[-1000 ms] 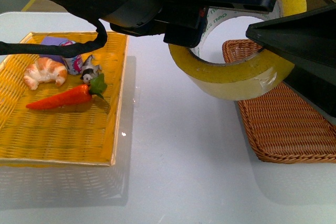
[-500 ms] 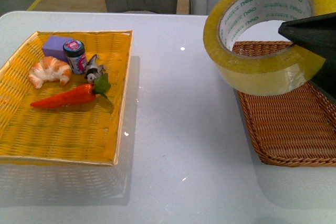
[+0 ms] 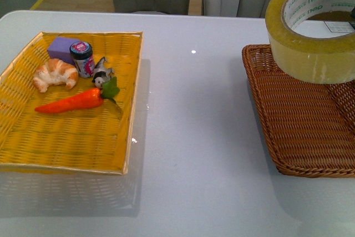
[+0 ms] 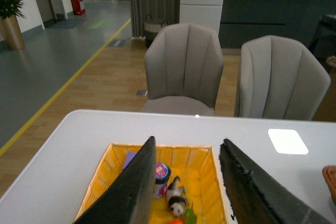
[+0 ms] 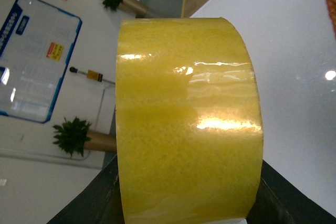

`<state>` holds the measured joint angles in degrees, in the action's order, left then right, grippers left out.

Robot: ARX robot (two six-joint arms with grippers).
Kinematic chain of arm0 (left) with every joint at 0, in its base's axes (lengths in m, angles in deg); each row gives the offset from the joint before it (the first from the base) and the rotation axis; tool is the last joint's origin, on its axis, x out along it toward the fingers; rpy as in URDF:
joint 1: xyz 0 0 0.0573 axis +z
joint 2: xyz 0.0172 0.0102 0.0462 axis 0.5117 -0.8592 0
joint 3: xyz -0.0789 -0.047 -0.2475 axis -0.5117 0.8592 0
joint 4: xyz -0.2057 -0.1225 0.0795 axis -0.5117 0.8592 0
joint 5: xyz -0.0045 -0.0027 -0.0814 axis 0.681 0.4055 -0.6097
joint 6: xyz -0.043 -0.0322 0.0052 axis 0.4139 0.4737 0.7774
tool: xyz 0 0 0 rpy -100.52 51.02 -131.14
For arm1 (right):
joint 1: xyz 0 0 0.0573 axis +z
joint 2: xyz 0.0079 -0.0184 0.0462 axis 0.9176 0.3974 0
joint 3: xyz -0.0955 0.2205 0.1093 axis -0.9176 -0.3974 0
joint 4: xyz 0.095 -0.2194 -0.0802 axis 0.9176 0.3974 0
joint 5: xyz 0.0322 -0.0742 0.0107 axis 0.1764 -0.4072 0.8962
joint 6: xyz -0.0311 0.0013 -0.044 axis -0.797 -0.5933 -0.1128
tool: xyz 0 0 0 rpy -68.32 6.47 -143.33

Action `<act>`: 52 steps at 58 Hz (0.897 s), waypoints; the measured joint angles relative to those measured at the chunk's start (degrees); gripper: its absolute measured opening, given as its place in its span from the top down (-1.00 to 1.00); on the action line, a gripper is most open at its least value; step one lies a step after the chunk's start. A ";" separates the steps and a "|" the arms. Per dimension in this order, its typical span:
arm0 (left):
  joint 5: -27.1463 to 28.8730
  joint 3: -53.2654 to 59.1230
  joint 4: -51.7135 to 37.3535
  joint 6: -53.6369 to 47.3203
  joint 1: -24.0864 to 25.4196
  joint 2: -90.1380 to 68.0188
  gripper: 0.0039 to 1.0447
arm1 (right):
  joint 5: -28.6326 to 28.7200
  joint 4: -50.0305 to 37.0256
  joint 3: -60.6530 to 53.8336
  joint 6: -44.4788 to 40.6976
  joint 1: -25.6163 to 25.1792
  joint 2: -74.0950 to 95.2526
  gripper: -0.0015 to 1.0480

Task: Move tape to another basket

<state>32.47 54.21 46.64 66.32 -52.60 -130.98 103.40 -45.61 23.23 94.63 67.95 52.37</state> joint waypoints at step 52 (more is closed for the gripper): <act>-20.61 20.87 10.43 -0.59 21.35 30.36 0.98 | -7.52 -12.39 24.96 10.49 -12.96 49.81 0.10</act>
<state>11.86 75.08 57.07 65.73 -31.24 -100.62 95.88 -58.00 48.19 105.12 54.99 102.18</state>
